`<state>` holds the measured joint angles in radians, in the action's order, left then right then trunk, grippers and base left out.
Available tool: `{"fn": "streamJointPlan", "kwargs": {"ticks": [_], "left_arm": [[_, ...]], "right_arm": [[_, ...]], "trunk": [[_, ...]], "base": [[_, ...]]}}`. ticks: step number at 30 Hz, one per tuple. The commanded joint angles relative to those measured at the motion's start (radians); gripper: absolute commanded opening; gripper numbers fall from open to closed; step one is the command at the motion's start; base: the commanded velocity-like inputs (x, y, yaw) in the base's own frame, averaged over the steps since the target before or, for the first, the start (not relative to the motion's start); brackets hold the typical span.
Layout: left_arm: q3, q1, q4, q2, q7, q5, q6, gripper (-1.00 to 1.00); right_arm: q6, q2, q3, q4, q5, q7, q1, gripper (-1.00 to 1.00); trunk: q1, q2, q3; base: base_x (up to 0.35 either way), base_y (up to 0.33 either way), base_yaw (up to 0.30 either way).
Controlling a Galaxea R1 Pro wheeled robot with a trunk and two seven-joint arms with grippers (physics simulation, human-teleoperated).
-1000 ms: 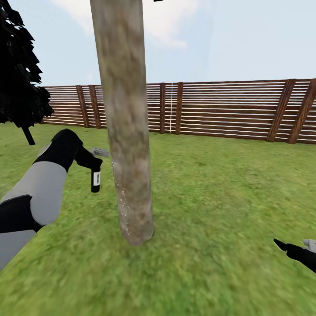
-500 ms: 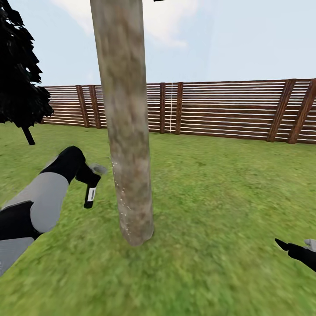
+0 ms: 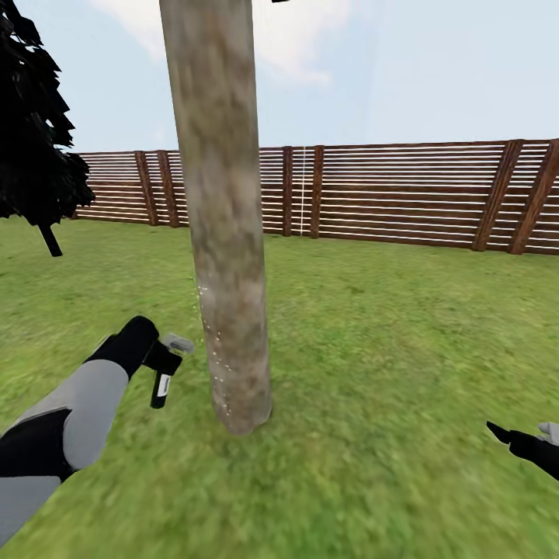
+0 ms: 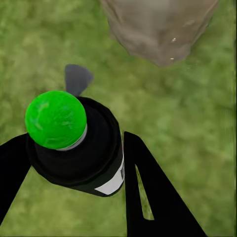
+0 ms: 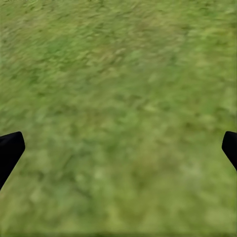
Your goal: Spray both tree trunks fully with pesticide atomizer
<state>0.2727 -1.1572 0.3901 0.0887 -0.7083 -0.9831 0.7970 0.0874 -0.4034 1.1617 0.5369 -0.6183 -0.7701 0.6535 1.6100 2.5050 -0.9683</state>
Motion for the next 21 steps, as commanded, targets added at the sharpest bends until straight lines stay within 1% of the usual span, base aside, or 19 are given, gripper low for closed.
{"fn": "streamJointPlan", "kwargs": {"ticks": [1,2,3,4,5,6,7,9,10,11,12,13,16,18,21], "left_arm": [[0.0,0.005,-0.032,0.0,0.012,0.039,-0.037,-1.0],[0.0,0.006,-0.054,0.001,0.015,0.062,-0.065,-1.0],[0.0,0.007,-0.074,0.001,0.023,0.075,-0.086,-1.0],[0.0,0.008,-0.089,0.002,0.042,0.083,-0.097,-1.0],[0.0,0.012,-0.112,0.0,0.082,0.091,-0.105,-1.0],[-0.001,0.02,-0.128,-0.003,0.101,0.093,-0.109,-1.0],[0.0,0.028,-0.14,-0.012,0.117,0.094,-0.117,-1.0],[0.0,0.037,-0.149,-0.02,0.132,0.095,-0.128,-1.0],[0.002,0.048,-0.151,-0.022,0.137,0.096,-0.131,-1.0],[0.006,0.056,-0.152,-0.022,0.143,0.1,-0.132,-1.0],[0.008,0.066,-0.152,-0.023,0.161,0.113,-0.132,-1.0],[0.009,0.075,-0.152,-0.022,0.182,0.136,-0.133,-1.0],[0.008,0.109,-0.154,-0.023,0.26,0.237,-0.133,-1.0],[0.008,0.118,-0.16,-0.023,0.277,0.255,-0.133,-1.0],[0.009,0.137,-0.193,-0.027,0.283,0.262,-0.134,-1.0]], "right_arm": [[0.0,0.0,0.0,0.0,0.0,0.0,0.0,1.0],[0.001,0.0,0.0,0.0,0.0,0.0,0.0,1.0],[0.001,0.0,0.0,0.0,0.0,0.0,0.0,1.0],[0.001,0.0,0.0,0.0,0.0,0.0,0.0,1.0],[0.002,0.0,0.0,0.0,0.0,0.0,0.0,1.0],[0.002,0.0,0.0,0.0,0.0,0.0,0.0,1.0],[0.003,0.0,0.0,0.01,-0.001,0.0,0.0,1.0],[0.003,0.0,0.0,0.053,-0.001,-0.001,0.0,1.0],[0.003,0.001,0.0,0.094,-0.001,-0.001,0.0,1.0],[0.003,0.001,-0.001,0.107,-0.001,-0.001,0.0,1.0],[0.005,0.001,-0.003,0.113,-0.001,-0.002,0.0,1.0],[0.007,0.002,-0.004,0.117,-0.001,-0.003,0.0,1.0],[0.028,0.003,-0.005,0.121,-0.002,-0.003,0.0,1.0],[0.03,0.003,-0.005,0.121,-0.002,-0.003,0.0,1.0],[0.03,0.003,-0.007,0.121,-0.003,-0.003,0.0,1.0]], "trunk": [[0.0,0.0,0.0],[0.0,0.0,0.0],[0.0,0.0,0.0],[0.0,0.0,0.0],[0.0,0.0,0.0],[0.0,0.0,0.0],[0.0,0.0,0.0],[0.0,0.0,0.0],[0.0,0.0,0.0],[0.0,0.0,0.0],[0.0,0.0,0.0],[0.0,0.0,0.0],[0.0,0.0,0.0],[0.0,0.0,0.0],[0.0,0.0,0.0]], "base": [[0.0,0.0,0.0],[0.0,0.0,0.0],[0.0,0.0,0.0],[0.0,0.0,0.0],[0.0,0.0,0.0],[0.0,0.0,0.0],[0.0,0.0,0.0],[0.0,0.0,0.0],[0.0,0.0,0.0],[0.0,0.0,0.0],[0.0,0.0,0.0],[0.0,0.0,0.0],[0.0,0.0,0.0],[0.0,0.0,0.0],[0.0,0.0,0.0]]}}
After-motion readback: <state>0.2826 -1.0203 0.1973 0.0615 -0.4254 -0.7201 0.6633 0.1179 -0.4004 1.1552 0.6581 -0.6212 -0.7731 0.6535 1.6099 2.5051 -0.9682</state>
